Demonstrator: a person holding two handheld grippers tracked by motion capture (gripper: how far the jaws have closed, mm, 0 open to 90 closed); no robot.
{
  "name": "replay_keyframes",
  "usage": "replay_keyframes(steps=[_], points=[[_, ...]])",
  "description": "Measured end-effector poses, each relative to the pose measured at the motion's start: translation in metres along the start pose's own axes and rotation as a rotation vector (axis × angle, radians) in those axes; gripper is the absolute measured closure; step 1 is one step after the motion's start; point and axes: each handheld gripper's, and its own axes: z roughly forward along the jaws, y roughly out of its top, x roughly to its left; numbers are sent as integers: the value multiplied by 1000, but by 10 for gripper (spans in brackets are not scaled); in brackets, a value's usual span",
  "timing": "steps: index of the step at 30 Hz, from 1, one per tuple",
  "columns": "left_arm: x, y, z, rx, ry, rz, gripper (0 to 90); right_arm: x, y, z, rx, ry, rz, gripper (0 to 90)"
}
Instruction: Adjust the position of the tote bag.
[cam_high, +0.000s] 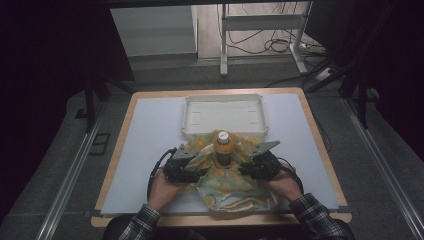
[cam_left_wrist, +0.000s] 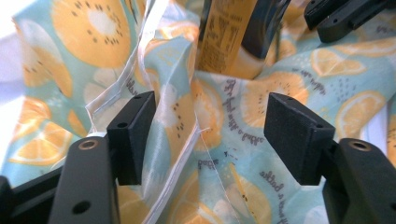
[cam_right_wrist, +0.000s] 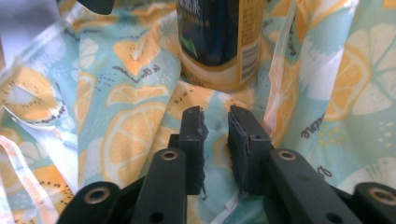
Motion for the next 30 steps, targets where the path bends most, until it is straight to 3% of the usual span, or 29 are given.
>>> replay_keyframes(steps=[11, 16, 21, 30], points=[[-3, -2, -16, -104, 7, 16, 249, 6, 2, -10, -53, -28, -21, 613], [-4, -5, -20, -115, 25, 33, 217, 10, 4, -16, -76, -31, -25, 582], [-4, -6, -24, -155, 2, 23, 192, 15, 8, -22, -108, -42, -26, 544], [1, -7, -22, -157, 56, 5, 108, 21, 15, -27, -149, -46, -11, 443]])
